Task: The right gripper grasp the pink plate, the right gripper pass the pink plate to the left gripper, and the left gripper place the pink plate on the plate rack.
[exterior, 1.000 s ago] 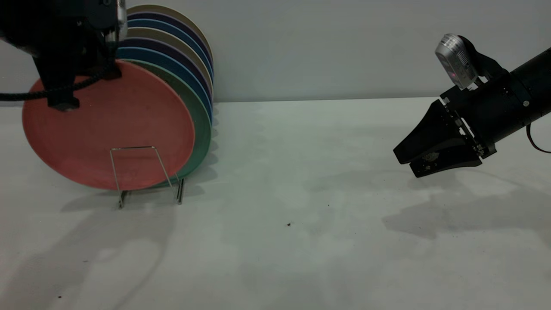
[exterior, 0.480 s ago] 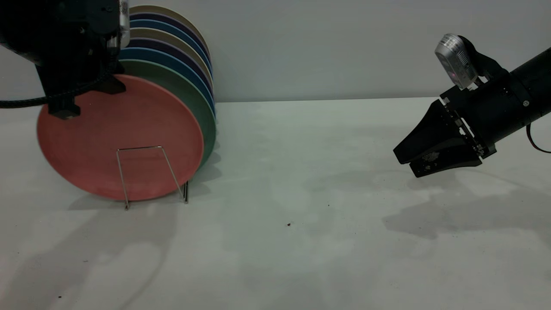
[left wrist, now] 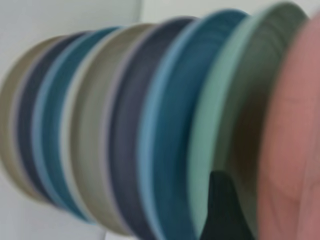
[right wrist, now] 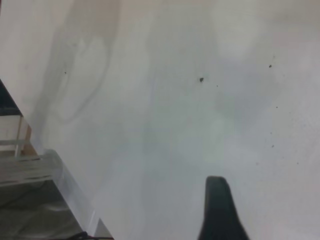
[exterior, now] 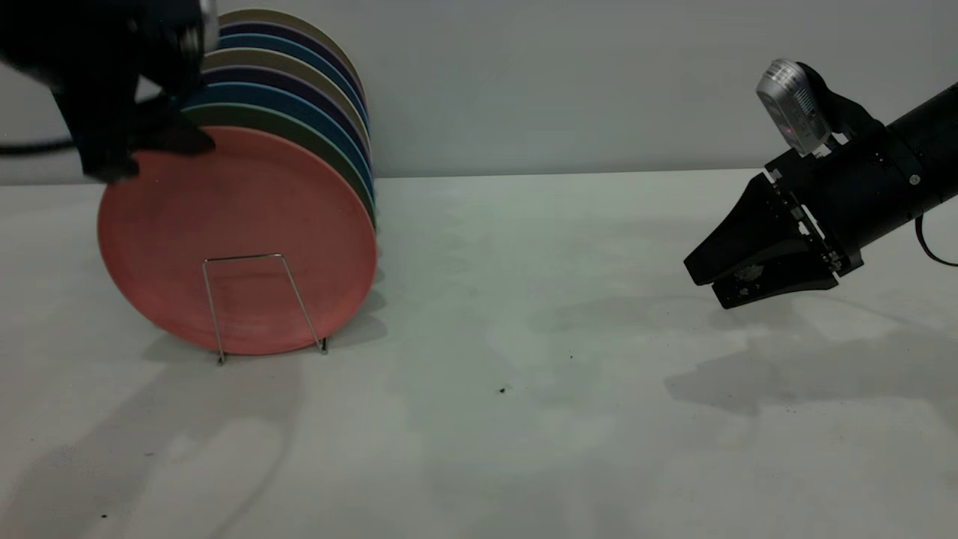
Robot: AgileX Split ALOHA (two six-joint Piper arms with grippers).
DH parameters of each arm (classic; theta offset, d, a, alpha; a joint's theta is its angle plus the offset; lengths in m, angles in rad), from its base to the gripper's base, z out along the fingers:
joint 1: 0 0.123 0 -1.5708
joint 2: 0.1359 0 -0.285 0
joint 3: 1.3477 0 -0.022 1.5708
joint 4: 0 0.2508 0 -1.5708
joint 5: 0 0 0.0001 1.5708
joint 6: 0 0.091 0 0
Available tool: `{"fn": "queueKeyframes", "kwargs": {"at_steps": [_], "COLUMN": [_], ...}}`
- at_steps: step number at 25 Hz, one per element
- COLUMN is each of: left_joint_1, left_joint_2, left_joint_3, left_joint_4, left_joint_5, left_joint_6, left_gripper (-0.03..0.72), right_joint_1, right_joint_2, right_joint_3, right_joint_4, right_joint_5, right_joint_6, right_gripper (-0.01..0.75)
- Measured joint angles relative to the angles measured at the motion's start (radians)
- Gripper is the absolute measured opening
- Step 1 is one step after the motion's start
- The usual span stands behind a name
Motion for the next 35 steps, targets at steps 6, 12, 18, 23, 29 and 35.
{"fn": "queueKeyframes", "kwargs": {"at_steps": [6, 12, 18, 23, 29, 35], "left_joint_1": [0.000, 0.004, 0.111, 0.213, 0.223, 0.223], "left_joint_2": [-0.141, -0.245, -0.266, -0.273, -0.364, -0.577], "left_joint_3": [0.000, 0.000, 0.001, 0.001, 0.001, 0.001], "left_joint_4": [-0.096, -0.257, -0.131, 0.161, 0.298, 0.367], "left_joint_5": [0.018, 0.123, 0.400, 0.642, 0.852, 0.977], "left_joint_6": [-0.201, -0.523, -0.954, -1.349, -1.487, -1.518], "left_gripper": [0.536, 0.538, 0.539, 0.539, 0.539, 0.519], "right_joint_1": [0.001, 0.070, 0.170, 0.188, 0.212, 0.327], "right_joint_2": [0.000, -0.005, -0.114, -0.271, -0.514, -0.819], "right_joint_3": [-0.062, -0.230, -0.296, -0.299, -0.238, -0.038], "right_joint_4": [-0.056, -0.485, -0.991, -1.120, -1.114, -1.105], "right_joint_5": [0.032, 0.072, 0.132, 0.167, 0.179, 0.188], "right_joint_6": [0.099, 0.493, 0.936, 1.086, 1.149, 1.165], "right_gripper": [0.510, 0.453, 0.403, 0.397, 0.395, 0.393]}}
